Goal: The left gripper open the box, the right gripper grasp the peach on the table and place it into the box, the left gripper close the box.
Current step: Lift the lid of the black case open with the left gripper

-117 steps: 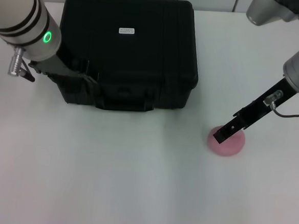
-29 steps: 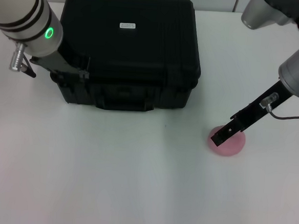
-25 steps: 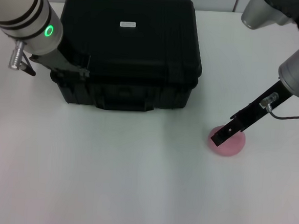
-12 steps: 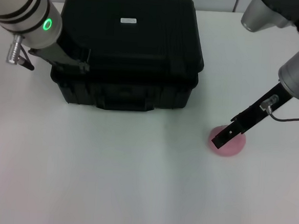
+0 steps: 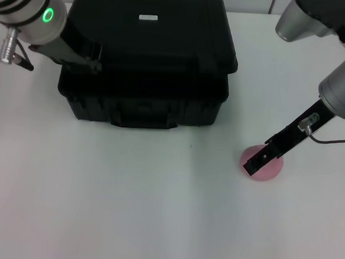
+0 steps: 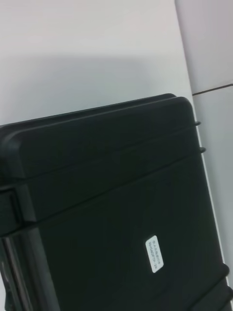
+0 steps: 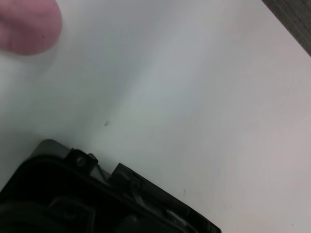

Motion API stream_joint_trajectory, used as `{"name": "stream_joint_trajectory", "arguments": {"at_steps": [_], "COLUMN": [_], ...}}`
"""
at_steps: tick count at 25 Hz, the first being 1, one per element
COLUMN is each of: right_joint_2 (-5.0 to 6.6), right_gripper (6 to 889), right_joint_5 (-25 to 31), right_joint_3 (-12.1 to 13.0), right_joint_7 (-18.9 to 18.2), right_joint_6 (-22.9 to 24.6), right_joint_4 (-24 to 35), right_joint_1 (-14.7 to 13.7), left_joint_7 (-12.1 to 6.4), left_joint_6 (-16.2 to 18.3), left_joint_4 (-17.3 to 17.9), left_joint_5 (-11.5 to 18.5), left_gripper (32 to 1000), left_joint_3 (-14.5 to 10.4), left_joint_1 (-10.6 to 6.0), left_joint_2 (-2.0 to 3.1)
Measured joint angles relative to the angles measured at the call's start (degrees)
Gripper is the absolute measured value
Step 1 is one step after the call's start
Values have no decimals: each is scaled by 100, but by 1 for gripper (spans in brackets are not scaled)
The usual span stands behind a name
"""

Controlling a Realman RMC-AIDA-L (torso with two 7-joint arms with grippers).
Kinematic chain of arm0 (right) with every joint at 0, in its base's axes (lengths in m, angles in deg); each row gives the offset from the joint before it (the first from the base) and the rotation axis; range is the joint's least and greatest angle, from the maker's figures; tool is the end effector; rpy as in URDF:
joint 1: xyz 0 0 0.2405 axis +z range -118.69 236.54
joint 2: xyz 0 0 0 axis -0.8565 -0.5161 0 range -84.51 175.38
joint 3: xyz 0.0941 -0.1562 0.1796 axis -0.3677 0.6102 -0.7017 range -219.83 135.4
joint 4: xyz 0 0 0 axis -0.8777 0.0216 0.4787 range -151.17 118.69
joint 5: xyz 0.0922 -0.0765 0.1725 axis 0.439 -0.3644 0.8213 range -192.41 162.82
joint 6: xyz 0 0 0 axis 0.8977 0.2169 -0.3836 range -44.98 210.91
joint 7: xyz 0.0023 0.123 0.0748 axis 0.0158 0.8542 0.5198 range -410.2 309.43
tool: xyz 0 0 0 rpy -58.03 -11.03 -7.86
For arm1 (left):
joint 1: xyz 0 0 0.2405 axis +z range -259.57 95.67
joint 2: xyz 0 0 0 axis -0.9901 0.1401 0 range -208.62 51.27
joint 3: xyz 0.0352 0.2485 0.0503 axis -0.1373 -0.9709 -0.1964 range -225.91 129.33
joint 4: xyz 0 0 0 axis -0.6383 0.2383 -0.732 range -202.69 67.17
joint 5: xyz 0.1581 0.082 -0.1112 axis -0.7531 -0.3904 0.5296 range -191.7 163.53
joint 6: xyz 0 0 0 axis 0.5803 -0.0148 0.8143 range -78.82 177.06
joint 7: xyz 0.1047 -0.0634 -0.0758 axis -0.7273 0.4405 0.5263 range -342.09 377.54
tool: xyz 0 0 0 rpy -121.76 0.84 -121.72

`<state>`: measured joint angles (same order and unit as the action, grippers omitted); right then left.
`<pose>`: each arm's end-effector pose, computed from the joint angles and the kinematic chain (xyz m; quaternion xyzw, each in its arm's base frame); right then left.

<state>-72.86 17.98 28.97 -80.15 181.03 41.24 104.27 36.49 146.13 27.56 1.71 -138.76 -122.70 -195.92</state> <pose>0.1879 0.3544 -0.0143 -0.8716 0.4387 -0.2122 0.0522 -0.1053 0.3600 0.0327 -0.7644 -0.5058 0.1268 0.3791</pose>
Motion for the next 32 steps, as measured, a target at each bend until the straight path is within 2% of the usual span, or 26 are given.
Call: {"name": "stream_joint_trajectory", "arguments": {"at_steps": [5, 17, 23, 32], "right_joint_2": [0, 9, 9, 8], "right_gripper": [856, 855, 855, 855], "right_joint_5": [0, 0, 0, 0], "right_joint_3": [0, 0, 0, 0], "right_joint_7": [-2, -48, -55, -56], "right_joint_6": [-7, -77, -87, -94], "right_joint_4": [-3, -220, -226, -229], "right_joint_1": [1, 61, 85, 92], "left_joint_7": [-86, -196, -318, -356], "left_joint_6": [108, 297, 360, 384], "left_joint_4": [78, 156, 189, 239], "left_joint_5": [0, -56, -64, -73], "left_gripper": [374, 374, 374, 375], "left_joint_3": [147, 322, 450, 513], "left_joint_1": [-48, -165, -273, -425], "left_joint_2": [0, 0, 0, 9]}}
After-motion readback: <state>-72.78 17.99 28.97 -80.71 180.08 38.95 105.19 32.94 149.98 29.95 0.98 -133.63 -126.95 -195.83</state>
